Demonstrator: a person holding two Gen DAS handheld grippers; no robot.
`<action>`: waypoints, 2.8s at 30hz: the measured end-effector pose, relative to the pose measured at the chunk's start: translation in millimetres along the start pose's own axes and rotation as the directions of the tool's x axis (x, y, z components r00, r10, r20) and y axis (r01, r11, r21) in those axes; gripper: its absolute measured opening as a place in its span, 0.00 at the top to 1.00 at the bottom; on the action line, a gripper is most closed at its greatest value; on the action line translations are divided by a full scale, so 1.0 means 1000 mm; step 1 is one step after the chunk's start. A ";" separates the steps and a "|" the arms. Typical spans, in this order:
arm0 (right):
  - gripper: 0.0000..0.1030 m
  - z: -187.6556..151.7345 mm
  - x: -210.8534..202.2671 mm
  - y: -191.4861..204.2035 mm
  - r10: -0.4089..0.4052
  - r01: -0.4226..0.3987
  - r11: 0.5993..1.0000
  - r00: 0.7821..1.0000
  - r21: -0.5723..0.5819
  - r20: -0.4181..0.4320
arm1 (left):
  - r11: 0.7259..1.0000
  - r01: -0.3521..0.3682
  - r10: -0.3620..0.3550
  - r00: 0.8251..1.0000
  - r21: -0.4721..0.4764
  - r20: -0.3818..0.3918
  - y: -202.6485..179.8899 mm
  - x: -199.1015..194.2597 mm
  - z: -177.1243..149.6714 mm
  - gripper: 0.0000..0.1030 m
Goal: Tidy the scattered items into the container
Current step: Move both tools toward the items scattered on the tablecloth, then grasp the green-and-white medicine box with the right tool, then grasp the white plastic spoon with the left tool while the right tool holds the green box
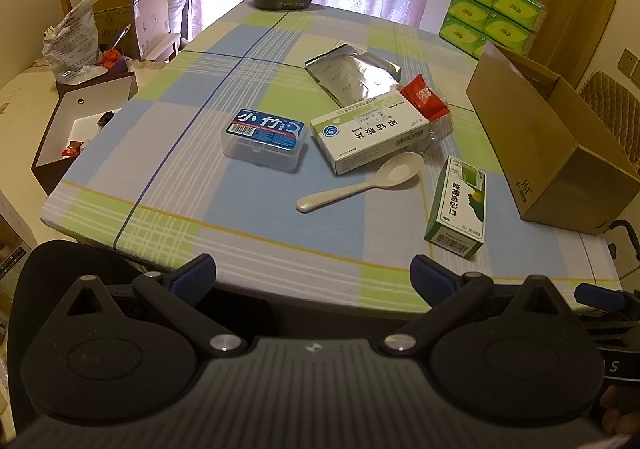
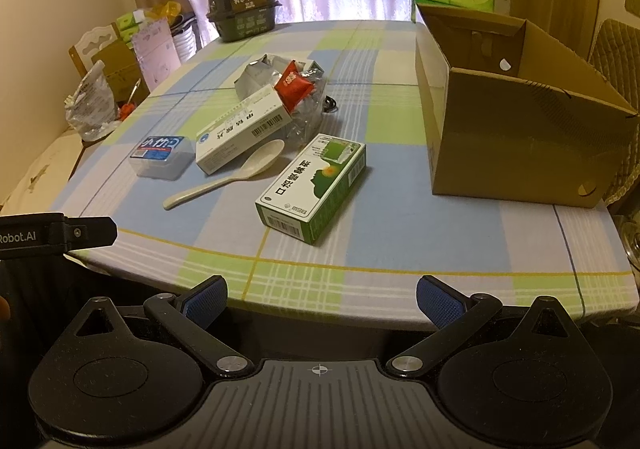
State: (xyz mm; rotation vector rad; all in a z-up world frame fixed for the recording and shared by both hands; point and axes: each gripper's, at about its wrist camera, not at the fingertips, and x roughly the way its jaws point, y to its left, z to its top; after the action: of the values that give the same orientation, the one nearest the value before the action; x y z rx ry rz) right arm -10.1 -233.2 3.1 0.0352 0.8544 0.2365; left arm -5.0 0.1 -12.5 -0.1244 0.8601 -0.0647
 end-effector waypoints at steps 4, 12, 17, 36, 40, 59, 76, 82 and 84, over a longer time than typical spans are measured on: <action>0.00 -0.001 0.001 0.000 0.002 -0.002 1.000 1.000 -0.006 -0.005 | 1.000 -0.001 0.001 1.000 0.001 0.001 0.000 0.000 0.000 0.01; 0.00 0.000 -0.003 0.002 -0.025 0.026 0.999 0.999 -0.024 0.037 | 1.000 0.018 -0.018 1.000 -0.001 0.001 0.002 0.000 0.004 0.01; 0.00 0.011 -0.006 0.004 -0.047 0.056 0.997 0.987 -0.050 0.154 | 0.999 0.023 -0.024 0.999 0.023 0.026 0.005 -0.003 0.012 0.01; 0.00 0.052 0.068 0.015 -0.059 0.058 0.998 0.998 0.035 0.024 | 0.917 0.143 -0.137 0.990 0.374 -0.042 0.007 0.063 0.064 0.05; 0.00 0.056 0.084 0.014 -0.072 0.071 0.996 0.997 0.058 0.011 | 0.905 0.169 -0.148 0.985 0.391 -0.084 0.008 0.082 0.064 0.07; 0.43 0.065 0.119 0.004 -0.094 0.094 0.996 0.995 0.004 -0.044 | 0.849 0.218 -0.161 0.974 0.482 -0.157 -0.008 0.142 0.067 0.22; 0.44 0.049 0.091 -0.025 -0.084 0.085 0.996 0.996 0.033 -0.036 | 0.791 0.274 -0.177 0.959 0.548 -0.223 -0.045 0.137 0.047 0.93; 0.44 0.044 0.086 -0.034 -0.092 0.093 0.995 0.995 0.041 -0.031 | 0.775 0.313 -0.206 0.946 0.549 -0.249 -0.063 0.122 0.027 0.94; 0.44 0.042 0.085 -0.036 -0.091 0.092 0.995 0.995 0.046 -0.028 | 0.781 0.309 -0.205 0.948 0.543 -0.243 -0.066 0.123 0.026 0.93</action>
State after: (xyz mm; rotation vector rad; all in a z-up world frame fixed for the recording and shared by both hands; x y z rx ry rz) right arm 82.2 -247.2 -36.6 0.0366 0.8848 0.1310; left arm 94.4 -76.3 -79.1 0.3447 0.9576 -0.6030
